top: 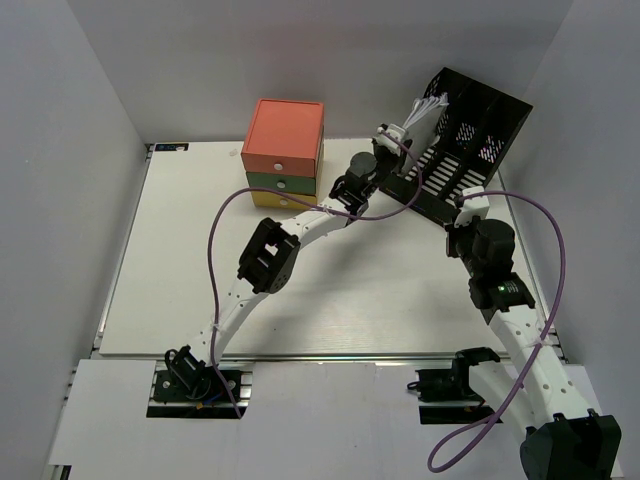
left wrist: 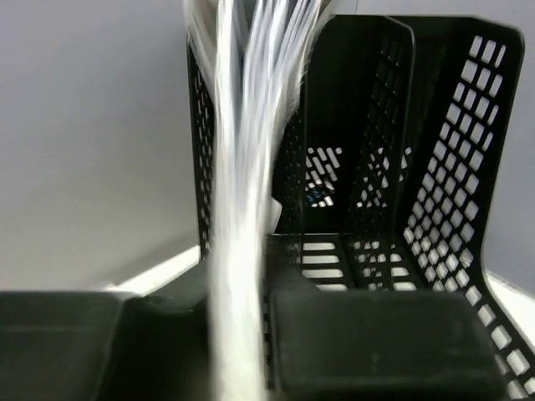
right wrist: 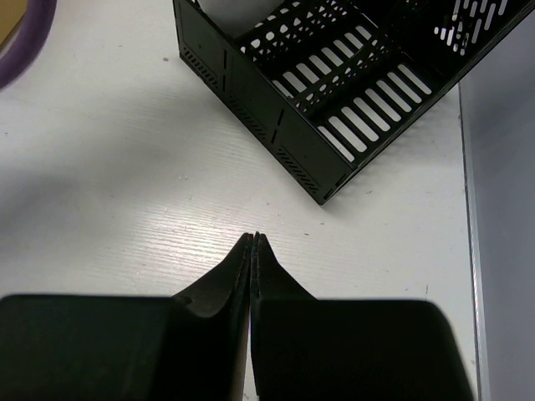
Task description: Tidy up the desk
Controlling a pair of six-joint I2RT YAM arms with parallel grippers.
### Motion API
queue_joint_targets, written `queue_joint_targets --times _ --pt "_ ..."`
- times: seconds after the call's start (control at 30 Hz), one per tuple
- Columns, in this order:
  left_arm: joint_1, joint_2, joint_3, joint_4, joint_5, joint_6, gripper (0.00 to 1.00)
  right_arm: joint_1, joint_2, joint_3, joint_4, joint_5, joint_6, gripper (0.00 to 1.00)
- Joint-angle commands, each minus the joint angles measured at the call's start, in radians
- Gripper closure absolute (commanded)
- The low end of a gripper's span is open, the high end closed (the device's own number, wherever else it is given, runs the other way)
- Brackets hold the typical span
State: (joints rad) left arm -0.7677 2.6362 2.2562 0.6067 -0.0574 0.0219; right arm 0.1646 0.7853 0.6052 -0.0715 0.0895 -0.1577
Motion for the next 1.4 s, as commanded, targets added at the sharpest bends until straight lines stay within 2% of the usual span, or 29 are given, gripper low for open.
queue_joint_targets --times 0.0,0.07,0.17,0.27,0.5,0.67,0.73,0.77,0.83,0.87,0.93,0.97,1.0,1.03,1.07,1.13,1.2,1.23,1.37 --pt "0.001 -0.045 0.032 0.021 0.033 -0.011 0.63 -0.002 -0.009 -0.008 0.056 -0.008 0.000 1.00" --pt "0.001 -0.039 0.040 0.019 0.033 -0.010 0.43 -0.002 -0.009 -0.010 0.055 -0.010 0.000 1.00" --pt "0.001 -0.035 0.052 0.016 0.028 -0.045 0.29 -0.002 -0.009 -0.010 0.055 -0.011 0.000 1.00" --pt "0.001 -0.048 0.048 0.015 0.024 -0.045 0.20 -0.002 -0.009 -0.012 0.056 -0.011 -0.002 1.00" --pt "0.001 -0.174 -0.044 0.060 0.008 -0.039 0.10 -0.002 -0.008 -0.018 0.059 -0.007 -0.008 1.00" --pt "-0.024 -0.378 -0.314 0.094 0.008 -0.023 0.07 -0.005 -0.008 -0.016 0.055 -0.028 -0.009 1.00" --pt "-0.033 -0.507 -0.407 0.071 0.021 0.013 0.03 -0.007 -0.012 -0.018 0.052 -0.046 -0.013 1.00" --pt "-0.033 -0.559 -0.522 0.061 0.054 0.007 0.02 -0.007 -0.012 -0.019 0.052 -0.060 -0.014 1.00" --pt "-0.033 -0.723 -0.706 0.048 0.053 -0.062 0.02 -0.005 -0.021 -0.030 0.055 -0.076 -0.026 0.84" --pt "-0.033 -0.781 -0.763 0.029 0.053 -0.077 0.02 -0.008 -0.020 -0.028 0.055 -0.082 -0.028 0.66" --pt "-0.033 -0.950 -0.858 -0.022 0.053 -0.120 0.02 -0.007 -0.020 -0.030 0.042 -0.132 -0.035 0.53" --pt "-0.033 -1.003 -0.930 -0.115 0.089 -0.131 0.02 -0.010 -0.018 -0.031 0.042 -0.164 -0.040 0.41" --pt "-0.033 -1.106 -0.975 -0.231 0.109 -0.143 0.02 -0.010 -0.009 -0.027 0.027 -0.209 -0.048 0.34" --pt "-0.033 -1.151 -0.975 -0.290 0.110 -0.145 0.02 -0.007 -0.003 -0.027 0.018 -0.209 -0.048 0.34" --pt "-0.033 -1.195 -1.013 -0.356 0.131 -0.149 0.02 -0.008 0.000 -0.019 0.010 -0.249 -0.042 0.25" --pt "-0.033 -1.318 -1.044 -0.546 0.122 -0.168 0.02 -0.008 0.018 -0.007 -0.004 -0.255 -0.005 0.22" --pt "-0.033 -1.395 -1.113 -0.652 0.113 -0.169 0.02 -0.005 0.020 0.011 -0.002 -0.231 0.084 0.20" --pt "-0.033 -1.470 -1.138 -0.733 0.081 -0.159 0.02 -0.007 0.022 0.018 -0.010 -0.228 0.095 0.11" --pt "-0.010 -1.646 -1.256 -0.858 0.025 -0.116 0.02 -0.005 -0.020 0.016 -0.013 -0.200 0.084 0.11"
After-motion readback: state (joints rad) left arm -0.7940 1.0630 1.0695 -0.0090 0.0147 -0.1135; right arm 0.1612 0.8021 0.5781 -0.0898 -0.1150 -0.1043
